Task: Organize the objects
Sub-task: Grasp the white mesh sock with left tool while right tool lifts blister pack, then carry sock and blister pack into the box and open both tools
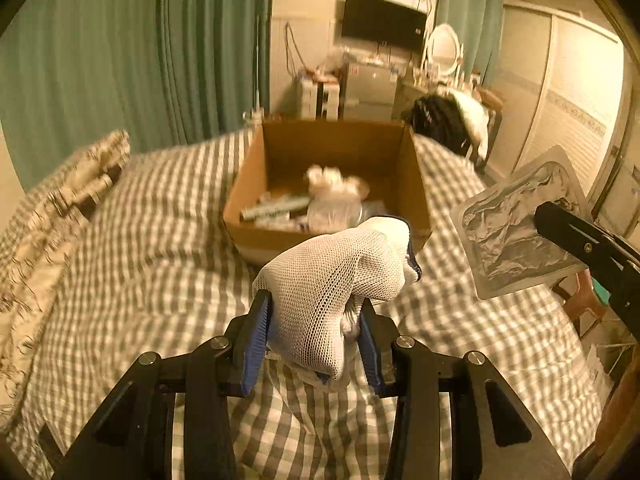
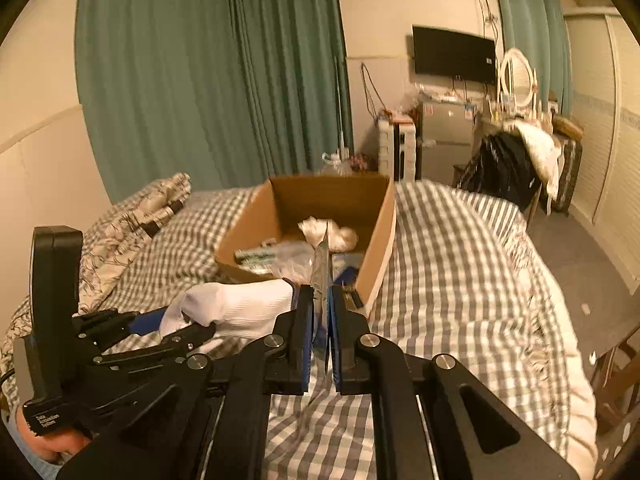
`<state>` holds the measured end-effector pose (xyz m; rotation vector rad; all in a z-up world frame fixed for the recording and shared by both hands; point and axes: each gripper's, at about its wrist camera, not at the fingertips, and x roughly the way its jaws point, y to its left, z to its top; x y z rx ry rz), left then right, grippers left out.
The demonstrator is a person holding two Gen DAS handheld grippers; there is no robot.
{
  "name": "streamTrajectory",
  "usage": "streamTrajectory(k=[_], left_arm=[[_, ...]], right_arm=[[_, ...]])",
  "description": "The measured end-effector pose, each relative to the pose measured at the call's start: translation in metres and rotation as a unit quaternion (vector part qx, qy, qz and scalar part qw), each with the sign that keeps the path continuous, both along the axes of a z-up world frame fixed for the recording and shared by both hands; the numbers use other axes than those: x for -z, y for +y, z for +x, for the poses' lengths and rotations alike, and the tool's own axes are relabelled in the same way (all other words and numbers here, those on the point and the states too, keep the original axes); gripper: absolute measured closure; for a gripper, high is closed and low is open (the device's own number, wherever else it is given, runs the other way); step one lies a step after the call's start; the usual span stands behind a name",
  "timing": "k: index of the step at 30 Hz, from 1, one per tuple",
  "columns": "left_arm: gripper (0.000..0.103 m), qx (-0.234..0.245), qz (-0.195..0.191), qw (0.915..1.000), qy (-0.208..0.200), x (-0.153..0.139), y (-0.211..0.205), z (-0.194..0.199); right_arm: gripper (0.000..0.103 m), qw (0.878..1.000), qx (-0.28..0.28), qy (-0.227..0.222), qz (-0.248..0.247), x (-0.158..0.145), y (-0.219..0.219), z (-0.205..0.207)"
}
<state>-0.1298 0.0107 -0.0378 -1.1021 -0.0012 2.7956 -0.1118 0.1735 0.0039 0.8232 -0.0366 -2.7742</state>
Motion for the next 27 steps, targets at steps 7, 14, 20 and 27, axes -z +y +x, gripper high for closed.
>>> streamTrajectory(k=[7,14,20,27], left_arm=[[0.062,-0.010,0.002,0.9987,0.049,-0.042,-0.010,-0.003],[0.062,-0.019,0.003,0.9966,0.080,-0.068,-0.017,-0.032],[0.062,-0.023,-0.006,0.9962,0.084,-0.067,-0.014,-0.073],[0.062,-0.028,-0.015,0.9954,0.090,-0.054,-0.008,-0.120]], right_arm=[[0.096,0.999,-0.009,0.047,0.015,-0.046,-0.005,0.009],[0.096,0.996,-0.025,0.086,0.031,-0.079,-0.020,-0.016],[0.096,0.994,-0.028,0.092,0.049,-0.087,-0.029,-0.055],[0.096,0.995,-0.024,0.084,0.050,-0.076,-0.031,-0.108]])
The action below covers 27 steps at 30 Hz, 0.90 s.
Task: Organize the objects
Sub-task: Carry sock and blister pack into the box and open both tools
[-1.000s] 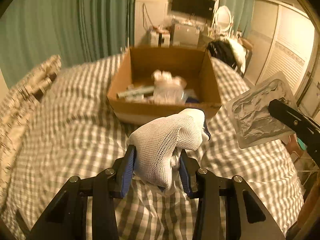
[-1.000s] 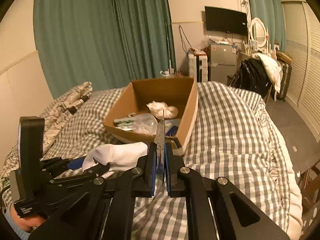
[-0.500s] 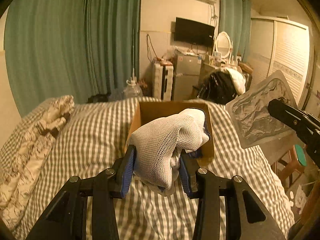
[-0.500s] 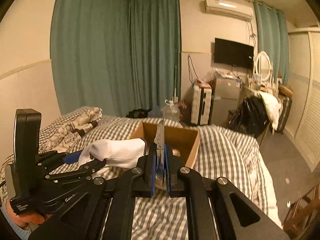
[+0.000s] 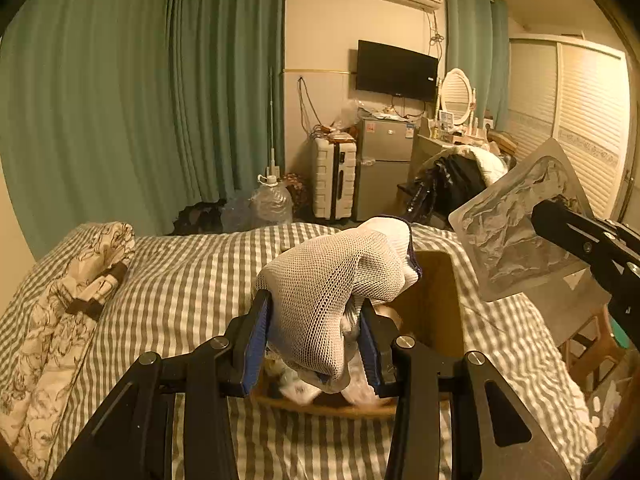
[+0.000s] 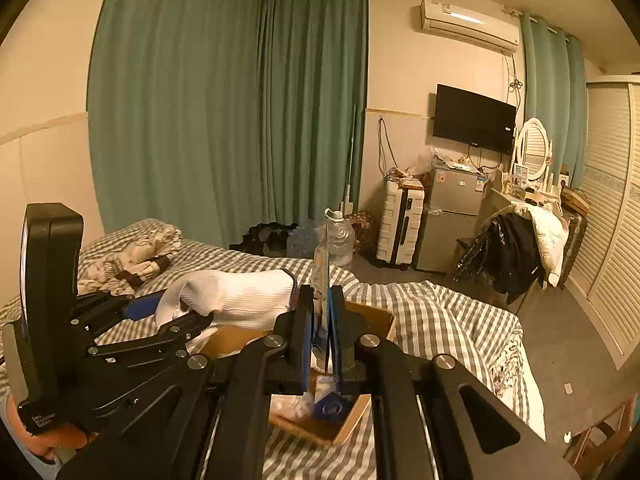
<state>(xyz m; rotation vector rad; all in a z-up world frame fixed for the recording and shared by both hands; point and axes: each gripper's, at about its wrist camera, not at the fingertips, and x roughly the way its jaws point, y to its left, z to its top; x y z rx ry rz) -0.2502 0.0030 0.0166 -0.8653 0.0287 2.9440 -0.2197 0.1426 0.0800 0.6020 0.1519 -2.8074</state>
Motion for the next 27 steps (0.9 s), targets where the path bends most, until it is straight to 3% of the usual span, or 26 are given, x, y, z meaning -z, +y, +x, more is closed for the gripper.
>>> streamTrajectory(k=[14,27], left_arm=[[0.062,-0.014,-0.007,0.9988,-0.046,0.056,0.000,-0.062],[0.060,0.007,-0.018,0.9970,-0.075,0.086,0.013,-0.074]], right_arm=[[0.096,0.999,0.007,-0.044,-0.003,0.063,0.003,-0.086],[0.096,0.996,0.024,-0.087,0.005,0.107,0.005,-0.113]])
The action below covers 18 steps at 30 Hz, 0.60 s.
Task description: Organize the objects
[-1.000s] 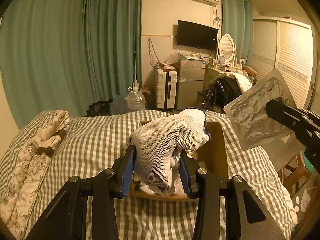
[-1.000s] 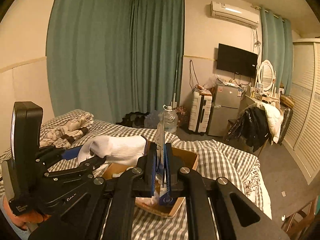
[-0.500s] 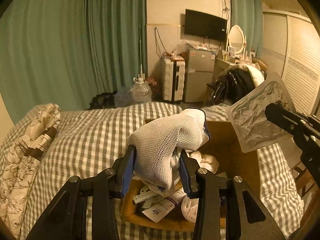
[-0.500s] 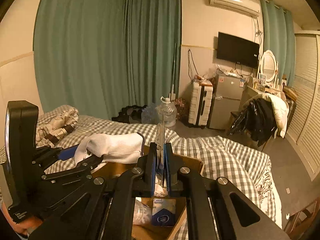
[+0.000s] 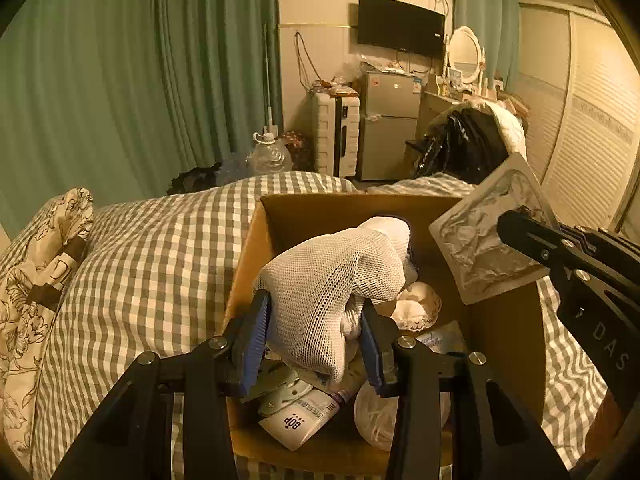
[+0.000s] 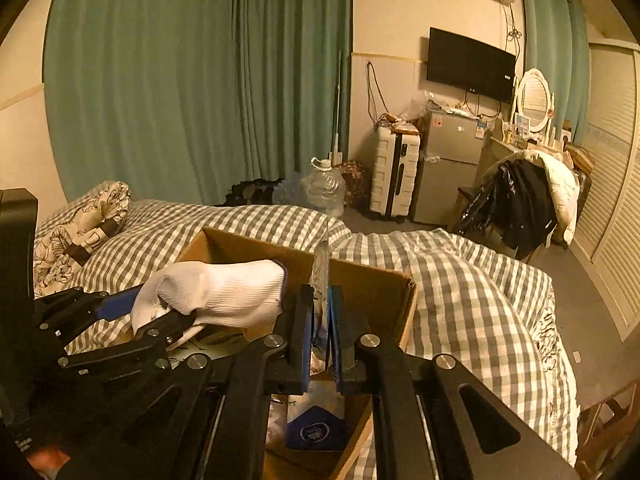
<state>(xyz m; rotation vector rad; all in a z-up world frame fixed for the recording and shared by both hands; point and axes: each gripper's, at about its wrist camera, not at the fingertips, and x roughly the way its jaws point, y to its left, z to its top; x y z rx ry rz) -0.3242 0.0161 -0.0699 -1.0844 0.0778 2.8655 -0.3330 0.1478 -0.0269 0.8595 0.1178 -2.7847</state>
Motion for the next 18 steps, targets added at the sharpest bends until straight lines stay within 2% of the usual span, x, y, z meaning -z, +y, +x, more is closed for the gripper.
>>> streamTrajectory(k=[6,7,8,9,10,14,18], left_arm=[[0.050,-0.002,0.005,0.9998,-0.020,0.013,-0.002,-0.005],[0.048,-0.002,0.005,0.9998,-0.021,0.014,-0.002,-0.006],[0.039,-0.002,0.004,0.9998,-0.021,0.015,-0.002,-0.005],[0.027,-0.004,0.002,0.9998,-0.021,0.014,-0.002,-0.005],[0.023,-0.006,0.000,0.9998,-0.018,0.014,-0.002,-0.004],[0.019,-0.007,0.000,0.9999,-0.014,0.012,-0.002,-0.003],[0.007,-0.011,-0.003,0.9999,-0.007,0.011,-0.003,0.000]], right_arm=[[0.093,1.000,0.000,-0.007,0.005,0.006,-0.006,-0.004],[0.086,1.000,0.000,-0.010,0.005,0.008,-0.006,-0.005],[0.078,1.000,-0.001,-0.013,0.004,0.009,-0.006,-0.005],[0.065,1.000,0.000,-0.012,0.004,0.009,-0.006,-0.005],[0.057,1.000,0.001,-0.010,0.003,0.009,-0.007,-0.005],[0.052,1.000,0.006,-0.007,-0.005,0.009,-0.006,-0.007],[0.030,1.000,0.019,0.006,-0.012,0.006,-0.005,-0.006]])
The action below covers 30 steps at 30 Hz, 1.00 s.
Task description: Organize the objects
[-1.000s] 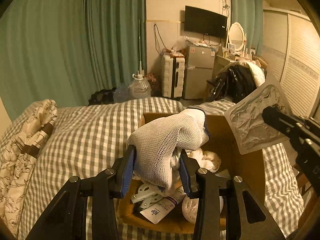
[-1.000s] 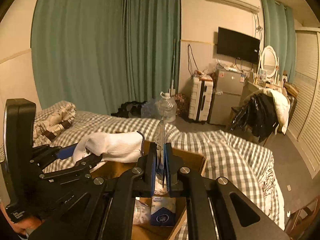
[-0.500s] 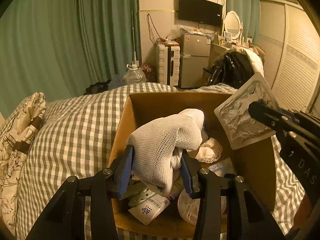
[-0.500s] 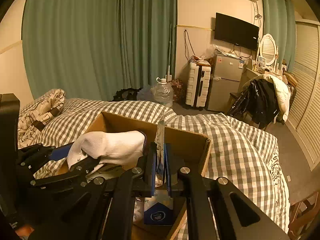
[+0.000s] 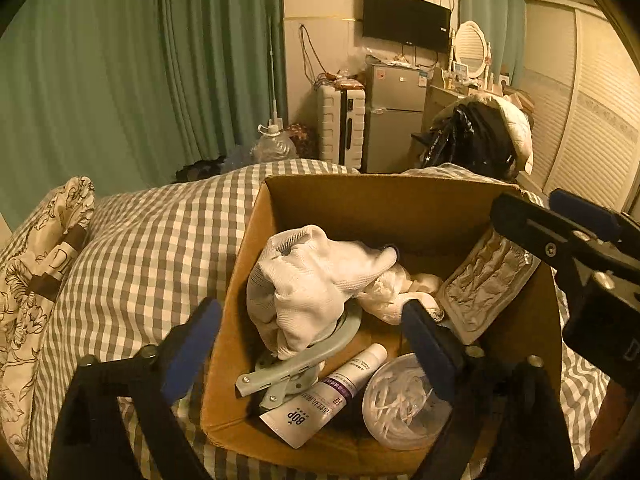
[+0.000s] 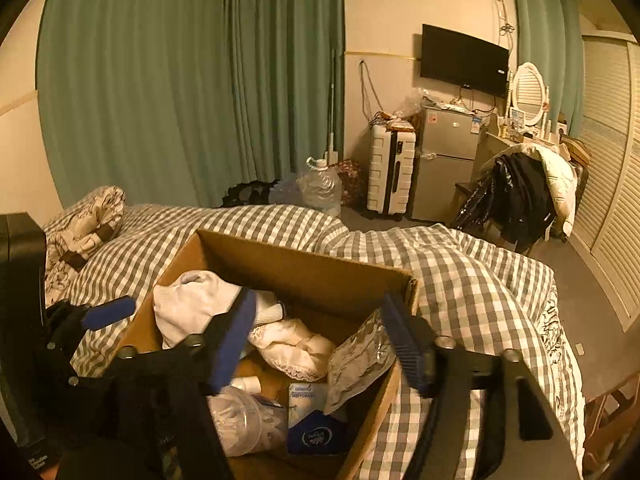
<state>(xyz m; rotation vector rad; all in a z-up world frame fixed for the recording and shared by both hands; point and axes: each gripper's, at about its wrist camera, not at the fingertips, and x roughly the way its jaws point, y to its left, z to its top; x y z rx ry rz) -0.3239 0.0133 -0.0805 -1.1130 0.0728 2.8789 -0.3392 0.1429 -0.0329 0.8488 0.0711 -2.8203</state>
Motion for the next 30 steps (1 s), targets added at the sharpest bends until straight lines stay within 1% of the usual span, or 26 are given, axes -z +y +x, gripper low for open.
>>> streamTrajectory(k=[1,3,4,6,10,13,18,20,25,27,30], left_arm=[[0.007,0.000,0.000,1.0000,0.004,-0.001,0.000,0.002],[0.004,0.003,0.000,0.9999,0.011,-0.006,0.002,0.005],[0.001,0.004,0.000,0.9999,0.014,-0.008,0.002,0.006],[0.000,0.003,0.000,0.9996,0.028,-0.015,0.002,0.010],[0.000,0.000,-0.005,0.9987,0.051,-0.031,0.001,0.019],[0.000,-0.003,-0.006,0.9978,0.066,-0.047,0.003,0.030],[0.000,-0.008,-0.004,0.9943,0.106,-0.084,0.003,0.055],[0.000,-0.009,0.001,0.9924,0.122,-0.105,0.002,0.068],[0.000,-0.009,0.006,0.9864,0.164,-0.148,0.003,0.101],[0.000,-0.008,0.003,0.9827,0.185,-0.166,0.003,0.119],[0.000,-0.004,-0.004,0.9780,0.208,-0.184,0.003,0.143]], right_arm=[[0.025,1.000,0.001,0.002,-0.002,-0.001,0.001,0.001],[0.020,1.000,0.007,0.006,-0.008,-0.003,0.004,0.002],[0.018,1.000,0.010,0.007,-0.011,-0.004,0.005,0.003],[0.013,1.000,0.014,0.012,-0.013,-0.009,0.007,0.005],[0.010,0.999,0.030,0.027,-0.008,-0.020,0.013,0.014],[0.007,0.998,0.044,0.040,-0.012,-0.036,0.021,0.026],[0.002,0.995,0.061,0.072,-0.021,-0.074,0.037,0.054],[0.000,0.994,0.065,0.087,-0.022,-0.092,0.042,0.069],[0.000,0.990,0.073,0.116,-0.023,-0.131,0.049,0.102],[0.000,0.988,0.077,0.130,-0.023,-0.148,0.054,0.120],[0.000,0.985,0.083,0.148,-0.025,-0.169,0.060,0.147]])
